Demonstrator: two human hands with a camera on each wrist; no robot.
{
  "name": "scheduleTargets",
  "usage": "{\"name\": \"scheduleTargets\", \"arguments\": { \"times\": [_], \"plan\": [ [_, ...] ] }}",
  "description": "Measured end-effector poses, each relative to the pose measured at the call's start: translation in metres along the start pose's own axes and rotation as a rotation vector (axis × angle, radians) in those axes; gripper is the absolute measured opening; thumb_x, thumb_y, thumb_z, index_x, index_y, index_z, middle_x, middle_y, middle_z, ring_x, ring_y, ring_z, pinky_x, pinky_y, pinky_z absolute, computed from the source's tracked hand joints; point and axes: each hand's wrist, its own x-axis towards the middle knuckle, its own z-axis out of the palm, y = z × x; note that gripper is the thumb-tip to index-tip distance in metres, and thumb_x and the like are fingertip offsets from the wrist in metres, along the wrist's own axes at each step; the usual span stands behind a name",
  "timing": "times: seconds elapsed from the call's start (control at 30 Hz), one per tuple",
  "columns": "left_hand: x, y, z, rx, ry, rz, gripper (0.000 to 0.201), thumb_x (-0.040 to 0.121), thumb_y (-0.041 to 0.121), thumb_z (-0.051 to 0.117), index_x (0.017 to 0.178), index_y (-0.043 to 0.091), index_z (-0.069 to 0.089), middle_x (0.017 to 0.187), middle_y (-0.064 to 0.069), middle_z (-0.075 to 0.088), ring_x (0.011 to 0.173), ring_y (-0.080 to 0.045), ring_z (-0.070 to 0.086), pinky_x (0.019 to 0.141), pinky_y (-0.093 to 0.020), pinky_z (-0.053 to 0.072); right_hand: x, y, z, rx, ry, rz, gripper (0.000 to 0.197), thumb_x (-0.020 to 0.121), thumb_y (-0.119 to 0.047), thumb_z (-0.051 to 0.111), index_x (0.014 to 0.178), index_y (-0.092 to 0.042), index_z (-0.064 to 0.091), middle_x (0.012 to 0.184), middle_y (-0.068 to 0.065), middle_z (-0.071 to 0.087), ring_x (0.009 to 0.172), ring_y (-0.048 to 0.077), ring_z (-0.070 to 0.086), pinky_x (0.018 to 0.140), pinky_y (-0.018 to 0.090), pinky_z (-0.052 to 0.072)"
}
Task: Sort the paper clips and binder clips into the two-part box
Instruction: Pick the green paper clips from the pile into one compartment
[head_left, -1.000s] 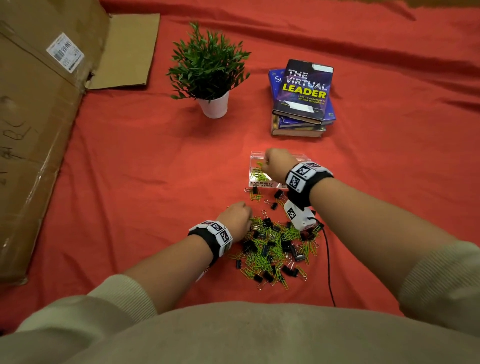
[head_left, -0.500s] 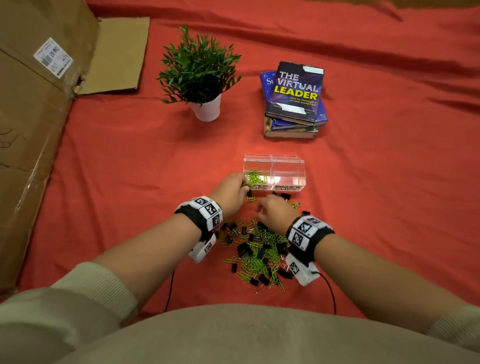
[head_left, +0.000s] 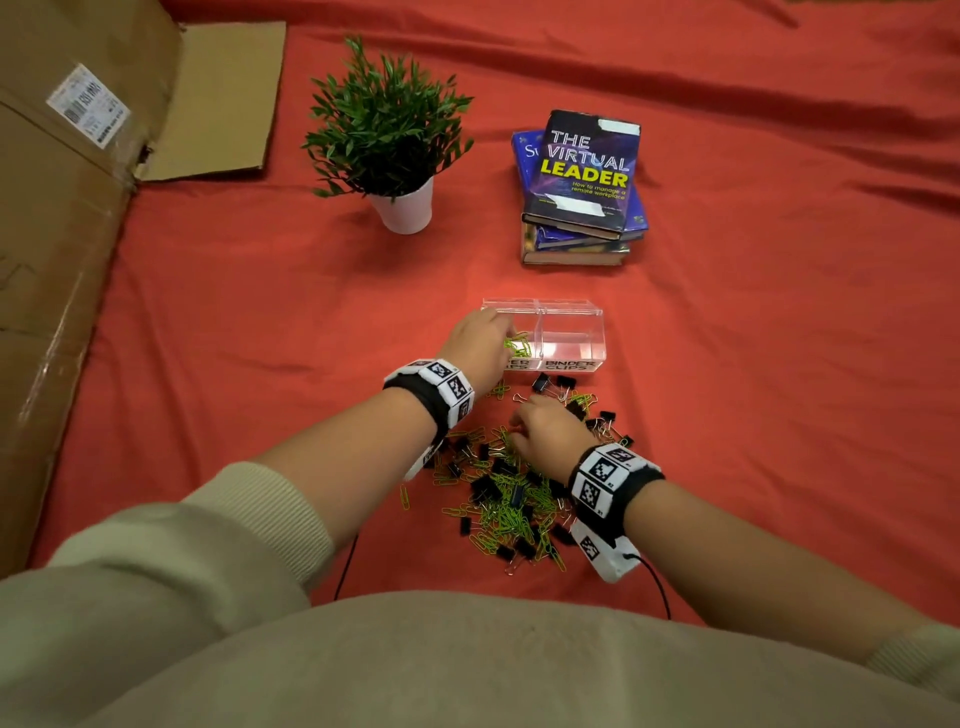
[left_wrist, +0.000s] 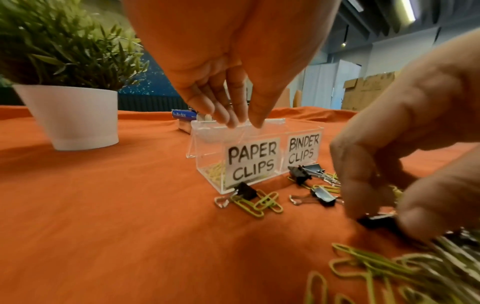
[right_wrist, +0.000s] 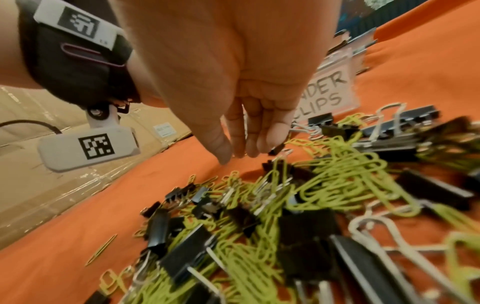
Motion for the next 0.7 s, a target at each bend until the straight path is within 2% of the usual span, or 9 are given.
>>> {"name": "scheduleTargets", "arguments": {
  "times": [0.07, 0.17, 0.27, 0.37, 0.5, 0.7],
  "plan": [
    [-0.017, -0.004, 0.004, -0.039, 0.062, 0.000, 0.013, 0.089, 0.014, 0.059, 0.102, 0.014, 0.059, 0.105, -0.002, 0.056, 0.101, -0.018, 0.049, 0.092, -0.031, 0.041, 0.001, -0.006, 0.005, -0.034, -0.024, 0.003, 0.030, 0.089, -0.021, 0.057, 0.113, -0.003, 0.058, 0.112, 0.011, 0.053, 0.113, 0.026, 0.048, 0.099, 0.037, 0.045],
    [-0.046, -0.011, 0.022, -0.030, -0.032, -0.063, 0.008, 0.089, 0.013, 0.055, 0.095, 0.014, 0.061, 0.099, -0.001, 0.057, 0.094, -0.017, 0.054, 0.087, -0.031, 0.047, 0.000, -0.006, 0.013, -0.062, -0.040, 0.017, 0.030, 0.088, -0.016, 0.057, 0.115, -0.003, 0.056, 0.114, 0.011, 0.051, 0.113, 0.026, 0.047, 0.098, 0.037, 0.045],
    [-0.067, -0.018, 0.040, 0.046, -0.174, -0.138, 0.014, 0.090, 0.018, 0.056, 0.102, 0.012, 0.062, 0.104, -0.004, 0.057, 0.098, -0.023, 0.057, 0.087, -0.038, 0.050, -0.002, -0.005, 0.017, -0.081, -0.030, 0.007, 0.025, 0.087, -0.008, 0.055, 0.111, -0.003, 0.058, 0.111, 0.009, 0.051, 0.106, 0.026, 0.052, 0.092, 0.036, 0.049],
    [-0.079, -0.018, 0.053, 0.070, -0.199, -0.168, 0.021, 0.089, 0.021, 0.057, 0.106, 0.010, 0.060, 0.107, -0.007, 0.054, 0.102, -0.028, 0.056, 0.085, -0.041, 0.050, -0.005, -0.007, 0.020, -0.071, -0.048, 0.003, 0.026, 0.086, -0.004, 0.053, 0.111, -0.003, 0.059, 0.110, 0.010, 0.054, 0.103, 0.027, 0.054, 0.090, 0.035, 0.049],
    [-0.085, -0.011, 0.057, 0.151, -0.182, -0.124, 0.015, 0.090, 0.011, 0.052, 0.101, 0.005, 0.059, 0.104, -0.010, 0.054, 0.097, -0.031, 0.058, 0.077, -0.042, 0.049, -0.008, -0.008, 0.021, -0.008, -0.036, 0.052, 0.021, 0.085, -0.004, 0.053, 0.105, -0.005, 0.061, 0.107, 0.010, 0.057, 0.101, 0.025, 0.054, 0.089, 0.032, 0.047],
    [-0.088, -0.007, 0.057, 0.301, -0.240, -0.022, 0.017, 0.091, 0.003, 0.048, 0.104, 0.002, 0.059, 0.104, -0.012, 0.057, 0.100, -0.032, 0.059, 0.075, -0.041, 0.049, -0.008, -0.010, 0.013, 0.043, -0.076, 0.097, 0.016, 0.086, -0.002, 0.053, 0.099, -0.004, 0.062, 0.105, 0.011, 0.060, 0.095, 0.024, 0.058, 0.085, 0.030, 0.049]
  ]
}}
